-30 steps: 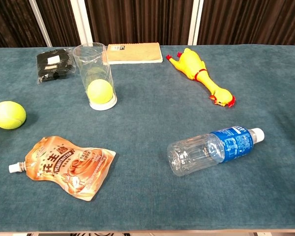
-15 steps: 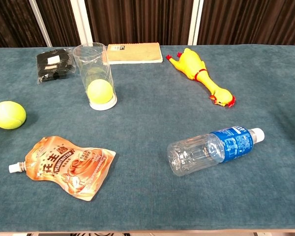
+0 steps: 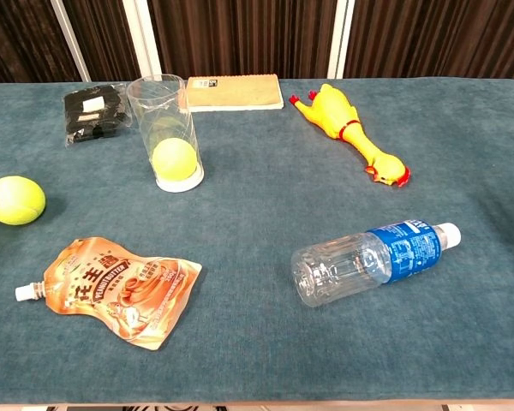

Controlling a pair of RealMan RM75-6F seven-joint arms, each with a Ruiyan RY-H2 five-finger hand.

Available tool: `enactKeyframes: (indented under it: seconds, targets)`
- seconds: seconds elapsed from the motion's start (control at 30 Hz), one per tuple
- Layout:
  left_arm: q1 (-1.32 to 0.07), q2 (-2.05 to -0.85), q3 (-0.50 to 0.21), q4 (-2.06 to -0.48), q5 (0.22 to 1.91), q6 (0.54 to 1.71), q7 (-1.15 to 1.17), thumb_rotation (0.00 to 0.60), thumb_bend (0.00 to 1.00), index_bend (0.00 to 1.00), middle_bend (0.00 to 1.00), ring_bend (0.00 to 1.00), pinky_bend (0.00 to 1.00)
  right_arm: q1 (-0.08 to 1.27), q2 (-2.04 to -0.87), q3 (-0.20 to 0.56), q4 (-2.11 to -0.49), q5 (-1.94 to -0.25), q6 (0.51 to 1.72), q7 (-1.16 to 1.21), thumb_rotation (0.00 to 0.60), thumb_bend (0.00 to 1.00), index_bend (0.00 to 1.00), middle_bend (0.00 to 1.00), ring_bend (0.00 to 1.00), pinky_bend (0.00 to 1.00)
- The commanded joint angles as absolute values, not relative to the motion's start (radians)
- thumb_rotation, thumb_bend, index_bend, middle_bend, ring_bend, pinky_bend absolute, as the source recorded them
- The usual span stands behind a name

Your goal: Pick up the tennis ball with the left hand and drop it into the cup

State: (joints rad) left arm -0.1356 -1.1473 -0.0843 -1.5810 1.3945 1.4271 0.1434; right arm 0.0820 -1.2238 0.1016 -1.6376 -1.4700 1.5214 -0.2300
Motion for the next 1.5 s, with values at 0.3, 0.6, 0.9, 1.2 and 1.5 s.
enactKeyframes:
  seconds: [0.3,0.6,0.9,1.2,1.5]
  targets:
    - [-0.293,-1.154,-0.104,-1.547,1.374,1.171,0.135,0.6,0.02,0.15,0.03,0.0,0.04,0.087,-1.234,0.102,-1.631,-1.459,1.51,-0.245,0.6,0.35,0.11,0.0,0.01,0.0]
    - [-0.397,-1.198,-0.107,-1.539,1.344,1.02,0.203,0.6,0.02,0.15,0.05,0.01,0.05,0.088,-1.236,0.104,-1.627,-1.451,1.506,-0.248,0.6,0.35,0.11,0.0,0.01,0.0]
    - [-0.464,-1.284,-0.105,-1.483,1.282,0.938,0.299,0.6,0.03,0.17,0.09,0.06,0.11,0.087,-1.233,0.105,-1.626,-1.45,1.509,-0.245,0.6,0.35,0.11,0.0,0.01,0.0]
    - [-0.493,-1.378,-0.087,-1.394,1.26,0.922,0.358,0.6,0.08,0.21,0.2,0.18,0.24,0.087,-1.232,0.107,-1.624,-1.447,1.51,-0.243,0.6,0.35,0.11,0.0,0.01,0.0]
    - [-0.501,-1.422,-0.071,-1.348,1.22,0.923,0.431,0.6,0.08,0.23,0.24,0.21,0.27,0.085,-1.228,0.108,-1.626,-1.447,1.514,-0.237,0.6,0.35,0.11,0.0,0.01,0.0]
